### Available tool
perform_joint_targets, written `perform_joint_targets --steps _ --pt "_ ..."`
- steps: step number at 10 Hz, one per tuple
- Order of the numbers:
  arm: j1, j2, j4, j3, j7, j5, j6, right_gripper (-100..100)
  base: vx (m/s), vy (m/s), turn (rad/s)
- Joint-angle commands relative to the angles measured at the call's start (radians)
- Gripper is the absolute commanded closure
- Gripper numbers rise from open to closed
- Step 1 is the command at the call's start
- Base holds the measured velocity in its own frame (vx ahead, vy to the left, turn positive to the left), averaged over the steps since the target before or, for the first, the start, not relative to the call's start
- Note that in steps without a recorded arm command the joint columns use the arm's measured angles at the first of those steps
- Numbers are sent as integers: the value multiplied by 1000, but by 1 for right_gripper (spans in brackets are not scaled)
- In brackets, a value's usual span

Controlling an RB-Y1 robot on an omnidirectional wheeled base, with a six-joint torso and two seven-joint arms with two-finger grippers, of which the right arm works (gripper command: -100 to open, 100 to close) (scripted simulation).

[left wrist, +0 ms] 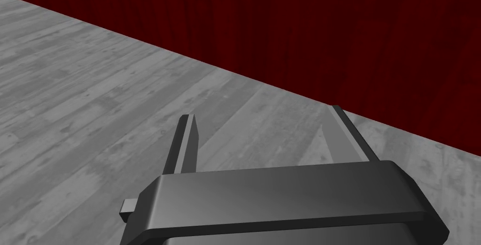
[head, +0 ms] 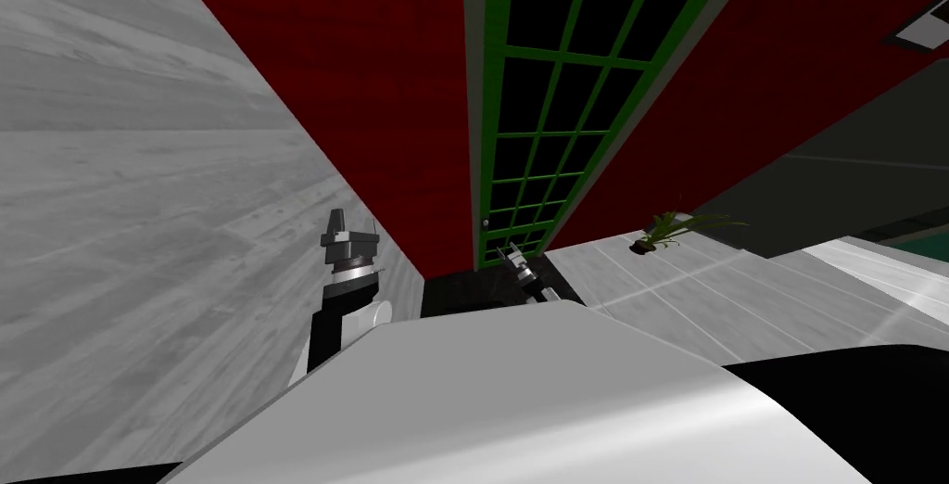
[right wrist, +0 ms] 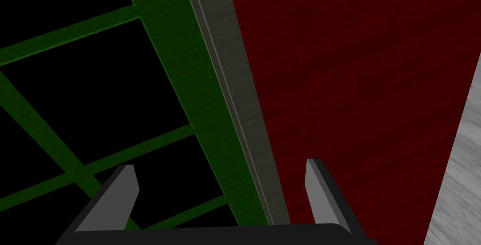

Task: Pull the door open

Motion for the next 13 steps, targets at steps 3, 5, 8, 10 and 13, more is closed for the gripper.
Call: perform_joint_targets --steps 3,5,8,10,13 --pt "-29 14 79 3 57 46 -26 -100 108 -4 -101" --pt "-42 22 120 5 87 72 -40 -100 117 0 -133" --pt "-58 37 172 7 125 104 -57 -100 101 3 -126" --pt "-66 45 198 9 143 120 -66 -100 85 7 -102" --pt "-87 68 267 12 194 162 -89 -100 125 16 -228"
